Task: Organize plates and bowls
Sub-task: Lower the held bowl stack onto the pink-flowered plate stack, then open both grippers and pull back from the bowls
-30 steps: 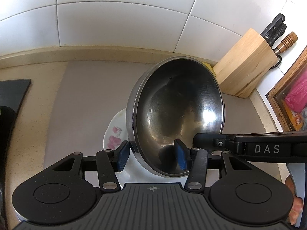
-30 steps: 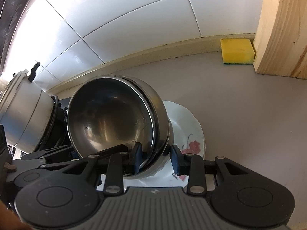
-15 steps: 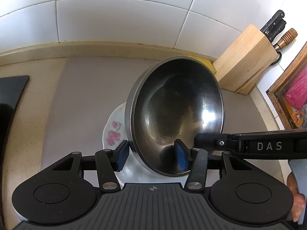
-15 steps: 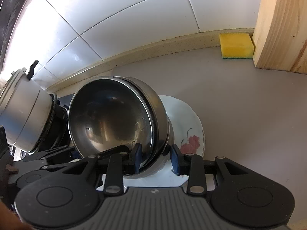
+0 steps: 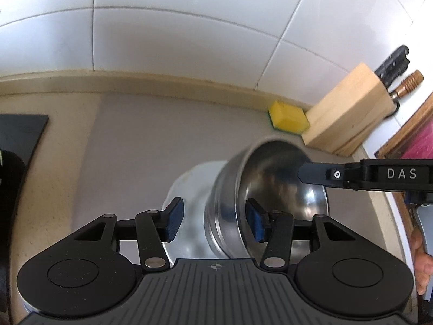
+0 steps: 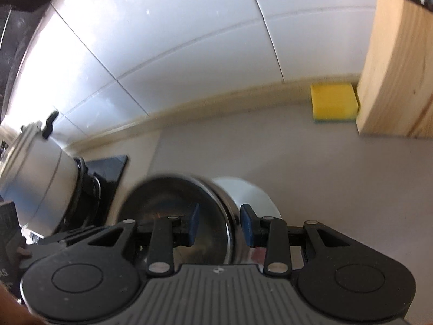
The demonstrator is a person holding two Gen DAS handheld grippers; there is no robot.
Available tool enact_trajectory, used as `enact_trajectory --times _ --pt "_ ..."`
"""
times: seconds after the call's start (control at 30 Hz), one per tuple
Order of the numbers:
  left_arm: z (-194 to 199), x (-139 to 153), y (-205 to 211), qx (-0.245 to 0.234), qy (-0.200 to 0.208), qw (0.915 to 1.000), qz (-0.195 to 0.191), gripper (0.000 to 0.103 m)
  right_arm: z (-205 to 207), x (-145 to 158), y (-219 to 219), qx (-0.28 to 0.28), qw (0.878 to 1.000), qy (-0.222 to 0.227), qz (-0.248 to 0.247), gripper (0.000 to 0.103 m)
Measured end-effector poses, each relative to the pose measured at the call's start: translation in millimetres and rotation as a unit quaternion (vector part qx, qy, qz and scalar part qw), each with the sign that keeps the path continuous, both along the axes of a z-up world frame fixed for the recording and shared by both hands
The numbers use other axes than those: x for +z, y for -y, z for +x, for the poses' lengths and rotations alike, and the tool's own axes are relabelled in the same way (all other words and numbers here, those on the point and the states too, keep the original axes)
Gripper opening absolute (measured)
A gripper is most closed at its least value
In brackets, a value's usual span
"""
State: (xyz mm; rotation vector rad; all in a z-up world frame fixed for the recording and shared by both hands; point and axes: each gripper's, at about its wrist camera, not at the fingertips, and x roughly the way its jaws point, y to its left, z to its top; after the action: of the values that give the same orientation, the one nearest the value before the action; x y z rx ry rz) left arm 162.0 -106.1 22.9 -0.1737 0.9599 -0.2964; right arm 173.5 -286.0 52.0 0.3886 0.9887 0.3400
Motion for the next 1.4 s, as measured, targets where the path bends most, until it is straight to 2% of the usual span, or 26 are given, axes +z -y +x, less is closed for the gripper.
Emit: enact_trajectory --times 0.17,0.3,0.37,0.53,0.73,0.97,1.17,1.23,1.4 --pt "10.3 -1.2 0.9 0.004 -0.001 1.0000 0.004 0.051 12.8 3.2 -11.7 0.004 1.000 0.008 -0.015 0.017" --pt "11.9 -6.7 2.3 -0.003 -0.006 1.0000 0.005 0.056 19.4 -2.0 -19.1 0.008 1.000 0.005 -0.024 0.017" --pt "11.9 -4.4 1.7 -0.001 -0.004 1.0000 0.006 0.052 21.2 -3.5 -18.9 0.009 1.000 0.001 -0.023 0.017" --pt "5.2 13.9 0.7 -0.001 0.020 0.9998 0.004 0.059 16.1 7.1 -10.9 0.009 1.000 0.009 -0.008 0.019" --pt "-4.9 30.4 1.9 0.011 0.053 0.9983 0.021 0.061 1.8 24.2 -16.4 0.018 0.999 0.036 -0.024 0.021" --pt "-14.4 36.0 -1.2 0.023 0.067 0.9968 0.036 0.062 -11.6 30.7 -24.2 0.015 0.998 0.046 -0.034 0.022" --pt "-26.2 45.0 1.2 0.026 0.102 0.9927 0.059 0.068 -23.3 34.8 -29.9 0.000 0.997 0.057 -0.045 0.023" --pt "-30.8 47.8 1.7 0.024 0.116 0.9906 0.069 0.070 -29.3 37.1 -33.2 -0.004 0.997 0.063 -0.054 0.028" --pt "-41.4 51.0 1.9 0.017 0.136 0.9875 0.078 0.072 -47.4 43.4 -38.1 -0.022 0.993 0.091 -0.074 0.031"
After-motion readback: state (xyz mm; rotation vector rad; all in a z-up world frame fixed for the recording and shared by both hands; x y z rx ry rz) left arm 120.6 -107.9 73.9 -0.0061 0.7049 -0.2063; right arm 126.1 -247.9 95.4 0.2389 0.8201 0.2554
